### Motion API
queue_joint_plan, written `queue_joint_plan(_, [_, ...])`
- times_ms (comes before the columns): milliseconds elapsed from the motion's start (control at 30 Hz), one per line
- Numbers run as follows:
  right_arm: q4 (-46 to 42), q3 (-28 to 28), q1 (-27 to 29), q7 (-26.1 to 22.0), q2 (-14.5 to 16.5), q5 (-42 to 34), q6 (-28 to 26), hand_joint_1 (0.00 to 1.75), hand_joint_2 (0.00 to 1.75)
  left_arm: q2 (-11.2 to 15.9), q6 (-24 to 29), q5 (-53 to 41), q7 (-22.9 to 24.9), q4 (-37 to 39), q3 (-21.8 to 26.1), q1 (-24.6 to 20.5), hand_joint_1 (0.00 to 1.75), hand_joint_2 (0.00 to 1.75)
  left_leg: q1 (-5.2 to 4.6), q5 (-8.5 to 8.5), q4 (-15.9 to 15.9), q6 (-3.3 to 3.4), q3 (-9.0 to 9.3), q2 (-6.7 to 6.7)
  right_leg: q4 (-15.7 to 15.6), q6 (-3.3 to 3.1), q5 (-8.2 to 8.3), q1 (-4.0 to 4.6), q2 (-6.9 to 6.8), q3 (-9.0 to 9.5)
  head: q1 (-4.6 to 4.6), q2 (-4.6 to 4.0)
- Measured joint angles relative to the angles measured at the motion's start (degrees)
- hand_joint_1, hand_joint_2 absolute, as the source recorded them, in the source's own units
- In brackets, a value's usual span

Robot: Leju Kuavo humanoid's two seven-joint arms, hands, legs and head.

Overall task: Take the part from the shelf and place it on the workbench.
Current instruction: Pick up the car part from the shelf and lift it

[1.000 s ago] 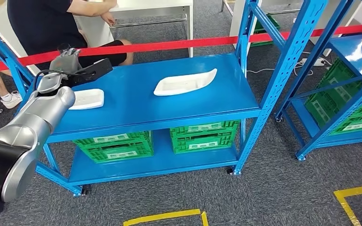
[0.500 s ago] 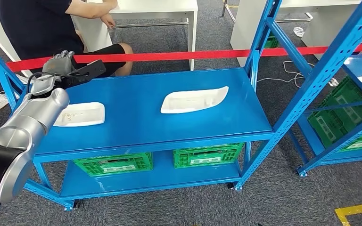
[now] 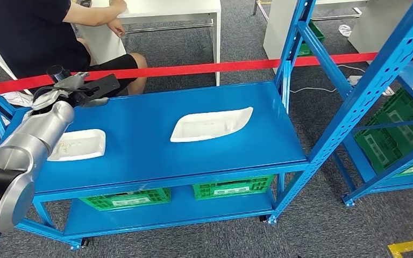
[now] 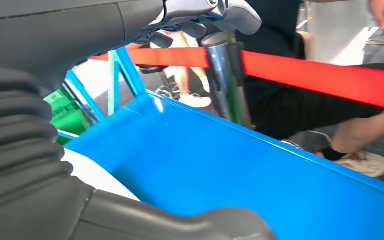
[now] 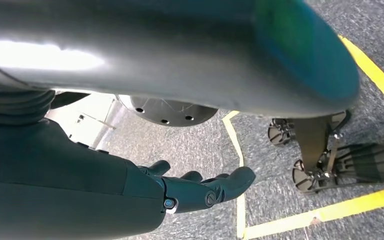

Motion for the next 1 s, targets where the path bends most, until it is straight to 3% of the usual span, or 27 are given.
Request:
queue_joint_plan(333, [0.00,0.02,-0.01,0.01,0.00,0.05,0.00,0.00,0.00,-0.08,0.39,-0.50,-0.83,-0.09,0.76,0.29,0.00,1.75,-0.02,-0.22,-0.64,-0.55,0.45,0.08,0.04,-0.12,0.02,-0.01,-0.01,0.21,0.01,0.00])
queue_joint_plan(467, [0.00,0.02,0.02,0.02,0.01,0.05,0.00,0.00,0.00,-0.14,-1.76,0.97,-2.33,-0.13,1.59,0.27,0.00,1.75,-0.04,-0.18,-0.59,-0.59,0.57,0.08,0.03,-0.05,0.09,-0.12,-0.01,0.34,0.02,0.00])
queue_joint_plan(600, [0.00,0.02,0.04,0.01,0.01,0.05,0.00,0.00,0.00,-0.07,-5.10,2.79,-5.17,-0.26,3.10,0.27,0.00,0.00,-0.05,-0.17,-0.54,-0.56,0.65,0.08,0.03,0.00,0.12,-0.19,-0.01,0.41,0.03,0.00])
queue_joint_plan(1000, [0.00,0.02,0.11,0.01,0.02,0.03,0.00,0.00,0.00,0.02,-6.68,3.49,-7.31,-0.83,4.61,0.27,0.00,0.00,-0.12,-0.18,-0.48,-0.54,0.65,0.08,0.03,0.03,0.13,-0.26,-0.03,0.44,0.03,0.00])
